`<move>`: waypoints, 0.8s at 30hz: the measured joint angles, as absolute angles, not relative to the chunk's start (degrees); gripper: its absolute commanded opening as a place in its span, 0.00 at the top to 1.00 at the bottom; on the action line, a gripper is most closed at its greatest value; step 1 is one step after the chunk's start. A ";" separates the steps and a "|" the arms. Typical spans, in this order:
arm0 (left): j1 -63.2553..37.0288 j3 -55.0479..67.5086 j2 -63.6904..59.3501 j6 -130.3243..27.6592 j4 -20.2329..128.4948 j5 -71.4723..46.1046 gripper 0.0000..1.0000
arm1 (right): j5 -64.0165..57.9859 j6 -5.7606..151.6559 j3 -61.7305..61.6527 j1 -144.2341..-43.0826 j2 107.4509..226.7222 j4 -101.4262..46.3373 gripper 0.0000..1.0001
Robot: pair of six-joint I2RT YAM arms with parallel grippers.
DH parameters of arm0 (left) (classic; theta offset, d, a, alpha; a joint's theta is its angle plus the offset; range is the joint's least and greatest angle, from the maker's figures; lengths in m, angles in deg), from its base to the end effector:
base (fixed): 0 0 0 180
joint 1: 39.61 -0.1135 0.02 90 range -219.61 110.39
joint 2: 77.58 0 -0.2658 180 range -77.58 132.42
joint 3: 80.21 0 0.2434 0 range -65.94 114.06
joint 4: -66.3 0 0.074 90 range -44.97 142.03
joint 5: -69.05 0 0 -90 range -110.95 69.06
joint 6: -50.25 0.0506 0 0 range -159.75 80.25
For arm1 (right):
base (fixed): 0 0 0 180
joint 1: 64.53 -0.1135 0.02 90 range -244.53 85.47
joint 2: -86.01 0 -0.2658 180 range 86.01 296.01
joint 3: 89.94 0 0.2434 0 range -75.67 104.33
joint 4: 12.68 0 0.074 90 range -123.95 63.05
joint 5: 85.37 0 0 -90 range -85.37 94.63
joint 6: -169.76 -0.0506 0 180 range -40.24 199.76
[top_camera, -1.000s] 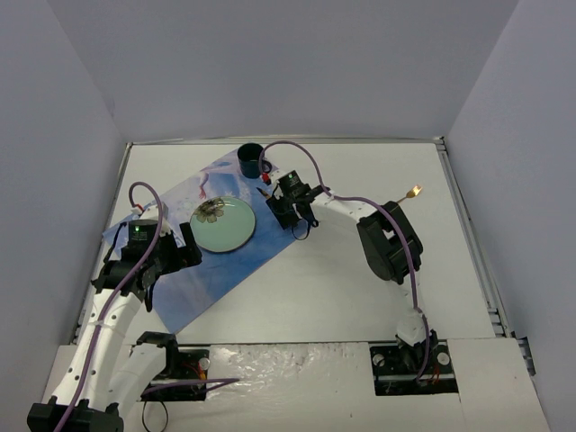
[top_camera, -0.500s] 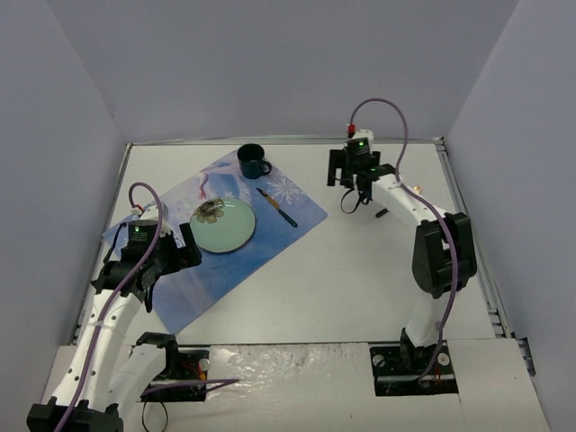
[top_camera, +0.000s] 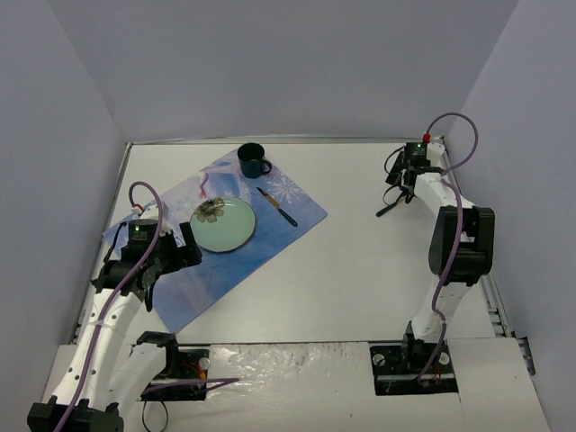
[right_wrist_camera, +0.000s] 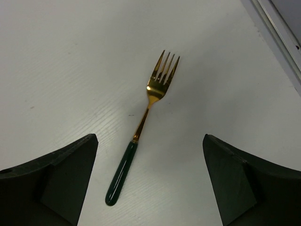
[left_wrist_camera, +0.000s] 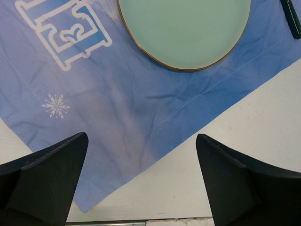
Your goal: Set the dinner table for one person
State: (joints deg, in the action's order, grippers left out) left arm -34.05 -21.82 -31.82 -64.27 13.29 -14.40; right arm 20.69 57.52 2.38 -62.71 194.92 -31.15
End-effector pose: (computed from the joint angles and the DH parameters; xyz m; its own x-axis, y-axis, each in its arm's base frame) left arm 0.1654 -0.0219 0.2766 -0.6625 -0.3498 -0.6624 -0.1013 0.9180 -0.3834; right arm 0.4391 -0.0280 0.2250 -0.4342 0.3777 -0.8178 0.4551 0.8755 0.1627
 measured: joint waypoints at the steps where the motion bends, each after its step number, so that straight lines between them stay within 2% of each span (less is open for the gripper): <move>1: -34.05 -21.82 -31.82 -64.27 13.29 -14.40 0.03 | 20.88 57.21 2.79 -62.24 195.84 -31.33 0.16; 10: -34.05 -21.82 -31.82 -64.27 13.26 -14.49 0.03 | 20.30 54.91 6.54 -61.68 205.90 -31.03 0.32; 15: -34.05 -21.82 -31.82 -64.27 13.24 -14.63 0.03 | 19.90 53.78 7.02 -61.68 206.79 -30.59 0.57; 17: -34.05 -21.82 -31.82 -64.27 13.24 -14.63 0.03 | 19.65 53.43 7.02 -61.68 206.83 -30.61 0.71; 20: -34.05 -21.82 -31.82 -64.27 13.24 -14.64 0.03 | 19.30 53.07 7.01 -61.68 206.84 -30.61 0.82; 22: -34.05 -21.82 -31.82 -64.27 13.24 -14.64 0.03 | 19.12 52.88 6.87 -61.74 206.85 -30.48 0.96; 24: -34.05 -21.82 -31.82 -64.27 13.25 -14.63 0.03 | 19.01 52.76 6.54 -61.88 206.85 -29.98 1.00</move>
